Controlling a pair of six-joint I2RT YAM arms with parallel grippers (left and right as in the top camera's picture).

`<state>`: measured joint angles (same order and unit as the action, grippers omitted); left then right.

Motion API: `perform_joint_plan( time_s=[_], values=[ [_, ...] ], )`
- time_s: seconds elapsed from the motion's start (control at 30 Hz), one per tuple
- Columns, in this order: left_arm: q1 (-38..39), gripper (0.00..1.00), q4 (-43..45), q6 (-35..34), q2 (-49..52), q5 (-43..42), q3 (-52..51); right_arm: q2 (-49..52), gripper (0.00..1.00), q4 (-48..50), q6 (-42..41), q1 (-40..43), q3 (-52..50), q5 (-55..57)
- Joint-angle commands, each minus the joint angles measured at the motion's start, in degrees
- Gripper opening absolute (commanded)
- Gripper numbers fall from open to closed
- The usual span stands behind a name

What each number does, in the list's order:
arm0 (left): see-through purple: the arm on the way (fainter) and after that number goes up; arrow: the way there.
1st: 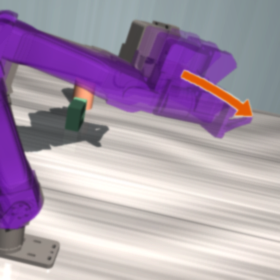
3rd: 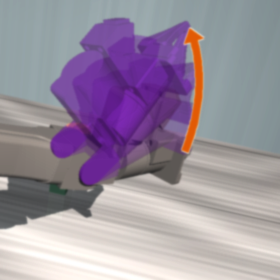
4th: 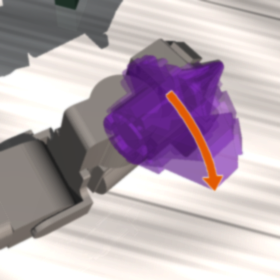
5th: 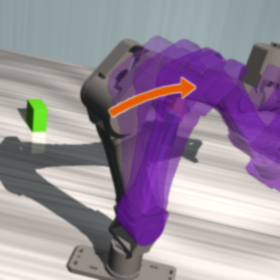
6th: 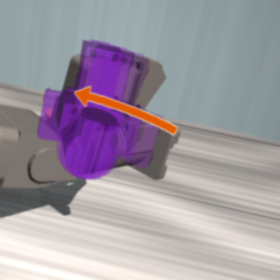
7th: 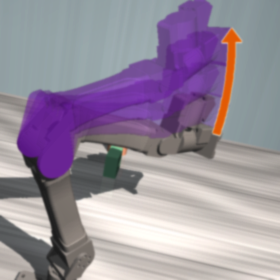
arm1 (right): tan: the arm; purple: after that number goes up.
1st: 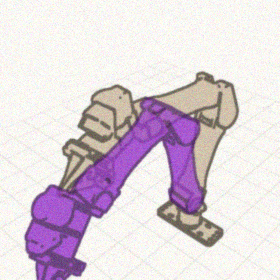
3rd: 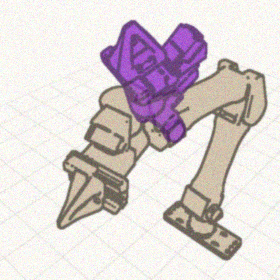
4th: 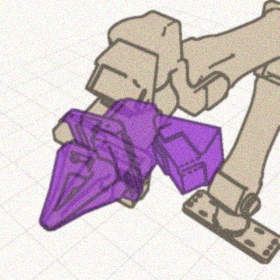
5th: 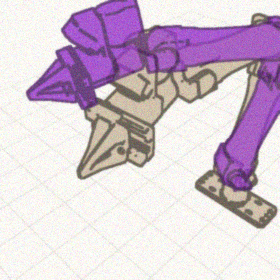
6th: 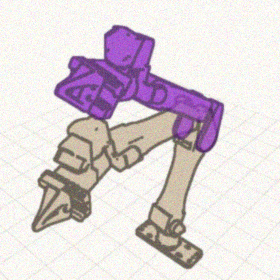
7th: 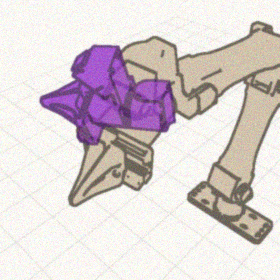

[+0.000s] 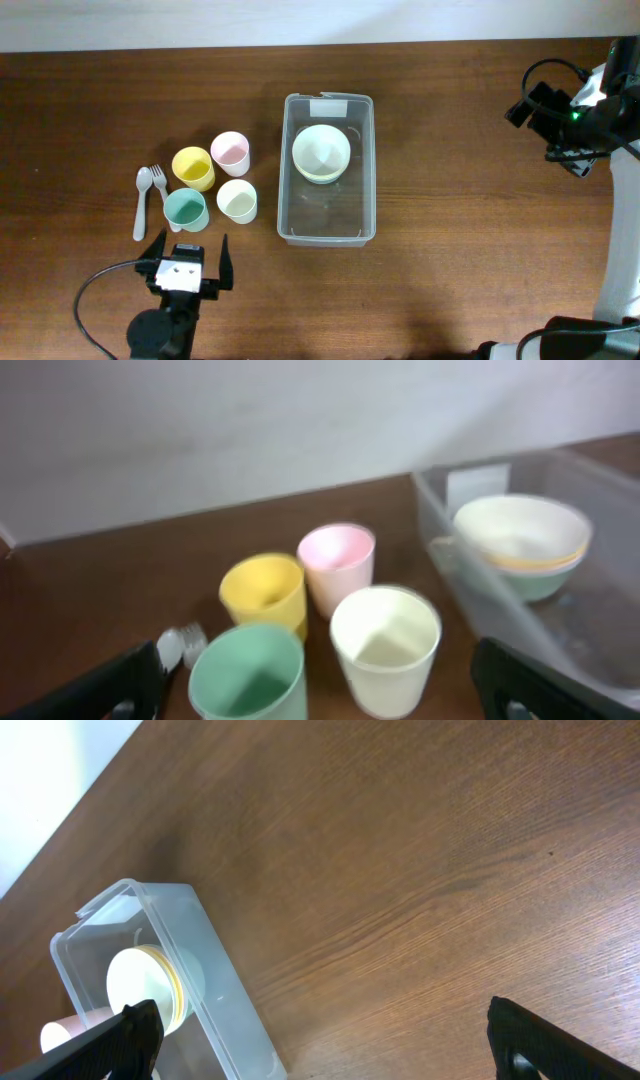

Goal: Pack container

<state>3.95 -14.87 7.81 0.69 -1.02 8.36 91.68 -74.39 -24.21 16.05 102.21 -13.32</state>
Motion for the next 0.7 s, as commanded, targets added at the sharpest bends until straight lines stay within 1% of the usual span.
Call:
perform_joint_plan(
  time_s=[0.0, 0.03, 0.07, 0.2, 0.33, 0.4, 0.47, 0.57, 0.67],
  values=[
    [-0.37, 1.00, 0.68, -2.47, 1.55, -1.70, 0.26, -0.35, 0.99, 0.00, -0.22, 0.11, 0.55, 0.52],
    [-0.37, 1.00, 0.26, -4.13, 2.58, -0.09, 1.01, -0.35, 0.99, 0.02, -0.22, 0.09, 0.55, 0.52],
    [-0.37, 1.00, -0.85, -5.88, 6.03, 2.64, 4.04, -0.33, 0.99, 0.02, -0.22, 0.09, 0.55, 0.52],
    [-0.44, 1.00, -2.29, -5.79, 17.33, 6.05, 14.21, -0.33, 0.99, 0.02, -0.22, 0.11, 0.55, 0.52],
    [-2.05, 1.00, -6.95, -5.62, 31.93, 5.90, 28.28, -0.35, 0.99, 0.02, -0.22, 0.11, 0.55, 0.52],
    [-3.91, 1.00, -10.82, -5.53, 39.82, 3.82, 36.35, -0.35, 0.99, 0.02, -0.22, 0.11, 0.55, 0.52],
    [-6.93, 1.00, -15.43, -3.32, 48.17, -0.15, 44.85, -0.33, 0.99, 0.02, -0.22, 0.09, 0.55, 0.52],
    [-12.20, 1.00, -22.14, -2.32, 58.25, -6.80, 55.06, -0.33, 0.99, 0.02, -0.22, 0.09, 0.55, 0.52],
    [-17.44, 1.00, -29.24, -2.34, 67.45, -15.37, 63.95, -0.33, 0.99, 0.00, -0.22, 0.09, 0.55, 0.52]
  ],
)
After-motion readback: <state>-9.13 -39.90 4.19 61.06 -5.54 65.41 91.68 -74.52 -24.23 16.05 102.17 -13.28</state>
